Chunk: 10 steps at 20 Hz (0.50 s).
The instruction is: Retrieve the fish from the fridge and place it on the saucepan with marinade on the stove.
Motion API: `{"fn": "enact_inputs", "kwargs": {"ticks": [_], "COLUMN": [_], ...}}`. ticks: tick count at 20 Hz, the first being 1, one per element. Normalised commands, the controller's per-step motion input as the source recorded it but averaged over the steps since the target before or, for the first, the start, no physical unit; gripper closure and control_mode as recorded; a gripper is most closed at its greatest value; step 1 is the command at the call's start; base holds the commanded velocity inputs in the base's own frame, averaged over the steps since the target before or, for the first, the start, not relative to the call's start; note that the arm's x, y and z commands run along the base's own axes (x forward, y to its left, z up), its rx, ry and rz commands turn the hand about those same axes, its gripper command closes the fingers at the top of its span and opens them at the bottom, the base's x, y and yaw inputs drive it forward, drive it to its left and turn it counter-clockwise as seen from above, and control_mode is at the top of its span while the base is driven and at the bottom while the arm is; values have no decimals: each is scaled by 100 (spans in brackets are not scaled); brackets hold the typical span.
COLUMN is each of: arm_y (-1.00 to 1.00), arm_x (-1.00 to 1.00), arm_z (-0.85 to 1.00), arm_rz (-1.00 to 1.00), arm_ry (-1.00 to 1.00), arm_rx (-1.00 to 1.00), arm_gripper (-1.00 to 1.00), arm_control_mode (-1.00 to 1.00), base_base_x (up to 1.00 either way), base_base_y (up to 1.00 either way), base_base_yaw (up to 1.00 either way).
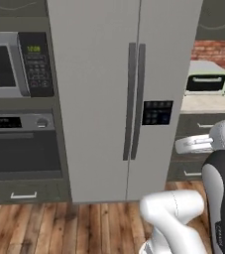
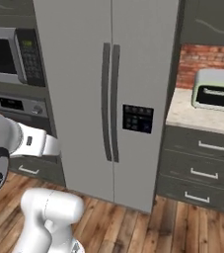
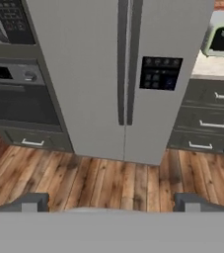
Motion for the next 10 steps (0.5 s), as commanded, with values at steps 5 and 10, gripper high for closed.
{"fn": "enact_inputs", "kwargs": {"ticks": [5, 10], "arm_y": [0, 0], "arm_x": [0, 0], "arm_z": [0, 0], "arm_rz": [0, 0], "arm_ry": [0, 0], "arm_rx": [0, 0], "arm_gripper": [-100, -100], "arm_control_mode": [100, 100], "base_base_x": [-9, 28], "base_base_y": [-15, 13], "base_base_yaw": [-2, -19]}}
